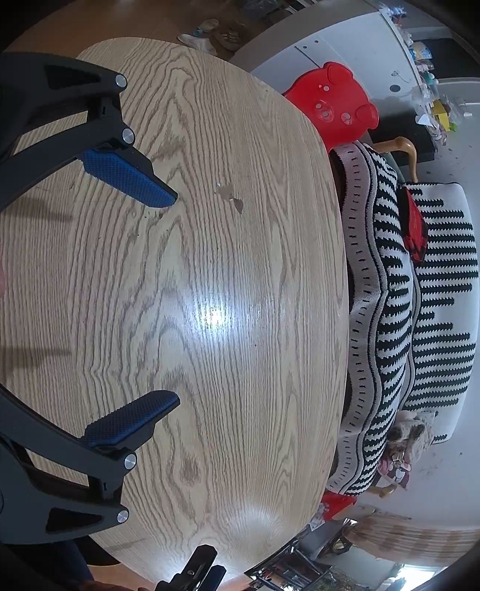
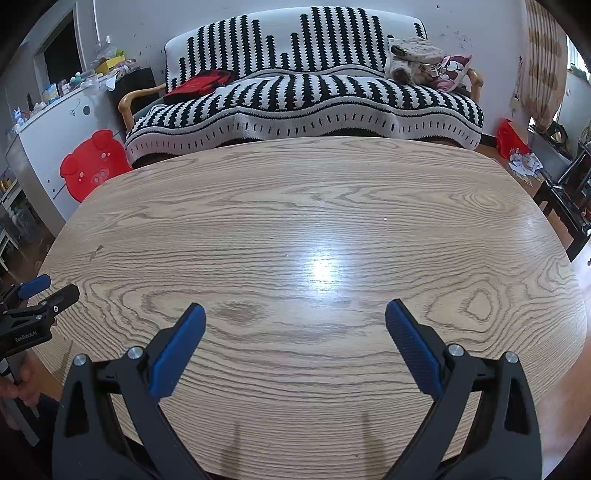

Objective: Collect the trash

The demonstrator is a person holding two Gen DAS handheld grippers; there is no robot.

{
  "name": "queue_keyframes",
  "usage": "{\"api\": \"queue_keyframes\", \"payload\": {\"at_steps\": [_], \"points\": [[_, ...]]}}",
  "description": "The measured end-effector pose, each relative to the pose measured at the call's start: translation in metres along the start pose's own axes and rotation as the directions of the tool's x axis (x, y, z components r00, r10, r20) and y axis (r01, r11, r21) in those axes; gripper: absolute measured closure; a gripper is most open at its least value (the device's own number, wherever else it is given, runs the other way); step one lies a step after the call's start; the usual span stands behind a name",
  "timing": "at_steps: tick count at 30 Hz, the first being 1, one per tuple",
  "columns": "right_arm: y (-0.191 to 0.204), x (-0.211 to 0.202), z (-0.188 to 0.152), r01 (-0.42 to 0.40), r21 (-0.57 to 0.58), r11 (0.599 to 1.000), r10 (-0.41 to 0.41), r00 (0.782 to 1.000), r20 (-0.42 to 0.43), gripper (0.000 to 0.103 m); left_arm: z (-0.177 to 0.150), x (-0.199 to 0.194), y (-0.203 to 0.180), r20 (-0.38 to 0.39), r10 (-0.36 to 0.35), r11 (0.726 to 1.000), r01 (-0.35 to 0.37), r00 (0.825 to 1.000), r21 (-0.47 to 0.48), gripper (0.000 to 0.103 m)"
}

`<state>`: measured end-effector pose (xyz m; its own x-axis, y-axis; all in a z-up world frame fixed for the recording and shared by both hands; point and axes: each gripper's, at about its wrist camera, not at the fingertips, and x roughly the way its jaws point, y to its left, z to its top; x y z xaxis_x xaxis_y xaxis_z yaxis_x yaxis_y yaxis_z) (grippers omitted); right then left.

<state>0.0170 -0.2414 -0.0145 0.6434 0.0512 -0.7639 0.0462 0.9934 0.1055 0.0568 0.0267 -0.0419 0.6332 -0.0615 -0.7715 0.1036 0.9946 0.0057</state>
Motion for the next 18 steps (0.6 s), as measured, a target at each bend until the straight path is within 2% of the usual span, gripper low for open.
{"api": "queue_keyframes", "payload": {"at_steps": [18], "points": [[-0.0029, -0.0004, -0.0005, -0.001, -0.002, 1.0, 0.001, 1.0, -0.001, 0.009, -0.0007, -0.0015, -0.0029, 0.002, -0.003, 1.0, 0.003, 1.0, 0.002, 0.007]]}}
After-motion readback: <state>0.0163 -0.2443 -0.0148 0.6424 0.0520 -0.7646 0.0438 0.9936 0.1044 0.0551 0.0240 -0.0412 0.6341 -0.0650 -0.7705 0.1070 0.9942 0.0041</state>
